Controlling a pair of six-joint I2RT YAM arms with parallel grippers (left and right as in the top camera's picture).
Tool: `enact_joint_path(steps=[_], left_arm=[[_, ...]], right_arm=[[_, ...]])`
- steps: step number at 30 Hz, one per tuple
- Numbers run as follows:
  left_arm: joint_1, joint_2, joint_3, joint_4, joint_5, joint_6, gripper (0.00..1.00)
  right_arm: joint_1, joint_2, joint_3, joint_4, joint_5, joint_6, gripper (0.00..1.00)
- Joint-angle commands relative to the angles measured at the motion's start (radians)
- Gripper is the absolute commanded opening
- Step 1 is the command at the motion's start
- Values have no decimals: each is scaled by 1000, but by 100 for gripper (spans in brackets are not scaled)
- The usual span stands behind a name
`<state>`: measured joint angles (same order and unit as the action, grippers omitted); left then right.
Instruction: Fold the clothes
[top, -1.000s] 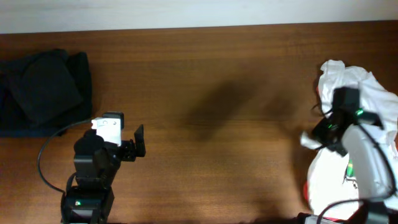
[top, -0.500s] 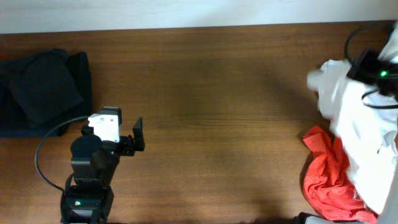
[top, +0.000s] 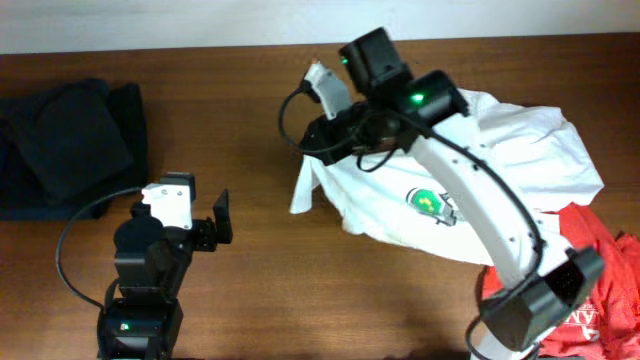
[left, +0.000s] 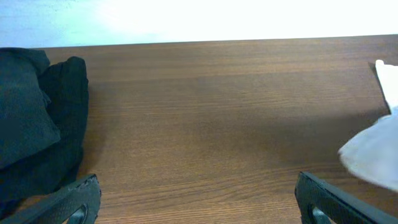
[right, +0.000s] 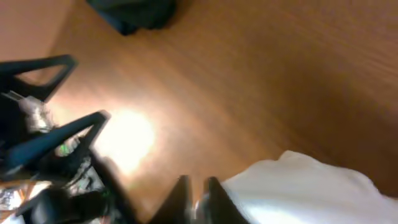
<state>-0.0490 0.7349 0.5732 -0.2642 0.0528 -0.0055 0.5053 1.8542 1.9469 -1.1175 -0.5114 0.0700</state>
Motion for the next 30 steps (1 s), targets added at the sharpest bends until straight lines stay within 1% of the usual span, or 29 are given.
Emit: enact_joint_path(steps=[1,2,3,4,6,7,9,11,12,14,16,17,18,19,20,21,22,23,25,26,27,28,29,30], left_arm=[[4,-3,18,2,13,-10,99],[4,-3,18,2,29,-10,99],[4,-3,18,2,85,-10,99],[4,-1,18,6,166,-11,99],[3,41,18,10,243,-105,99],[-4,123,18,29,362,-116,99],[-59,252,18,55,412,-177,99],[-160,421,18,90,425,-288,99],[-232,529,18,117,431,-387,99],[-326,653,18,162,430,-512,99],[-401,740,18,206,430,-610,99],[-455,800,18,236,430,-700,99],[-495,841,18,267,430,-763,99],[-524,867,18,296,429,-782,98],[-552,895,18,347,401,-790,65],[-560,903,18,377,338,-786,18],[-552,903,18,382,210,-777,0],[-528,901,23,384,173,-732,0],[-423,859,82,349,164,-565,0],[-330,818,153,267,135,-493,0],[-261,799,210,213,122,-465,0],[-145,791,322,142,122,-420,0],[-42,793,431,117,122,-365,0],[21,794,486,130,108,-340,0]], right_arm=[[-15,-5,10,-2,230,-5,99],[-65,-14,11,-69,392,98,99],[-128,-24,11,-155,505,187,99],[-203,-31,11,-245,570,252,99],[-365,-31,11,-379,568,284,98],[-470,-30,11,-441,568,283,99],[-569,-30,11,-492,568,282,99],[-663,-30,11,-529,568,272,99],[-700,-30,11,-540,568,251,99],[-728,-30,11,-547,568,229,99],[-740,-30,11,-551,569,225,99],[-742,-31,11,-551,568,226,99],[-742,-30,11,-552,568,225,99],[-742,-30,11,-553,568,226,99],[-742,-31,11,-553,568,226,99],[-742,-30,11,-555,568,226,99],[-742,-30,11,-556,569,225,99],[-742,-30,11,-558,569,222,99],[-742,-30,11,-558,570,220,99],[-742,-30,11,-558,573,215,99],[-742,-30,11,-558,573,214,99],[-742,-30,11,-558,573,214,99],[-742,-30,11,-558,573,214,99],[-742,-30,11,-558,573,214,99]])
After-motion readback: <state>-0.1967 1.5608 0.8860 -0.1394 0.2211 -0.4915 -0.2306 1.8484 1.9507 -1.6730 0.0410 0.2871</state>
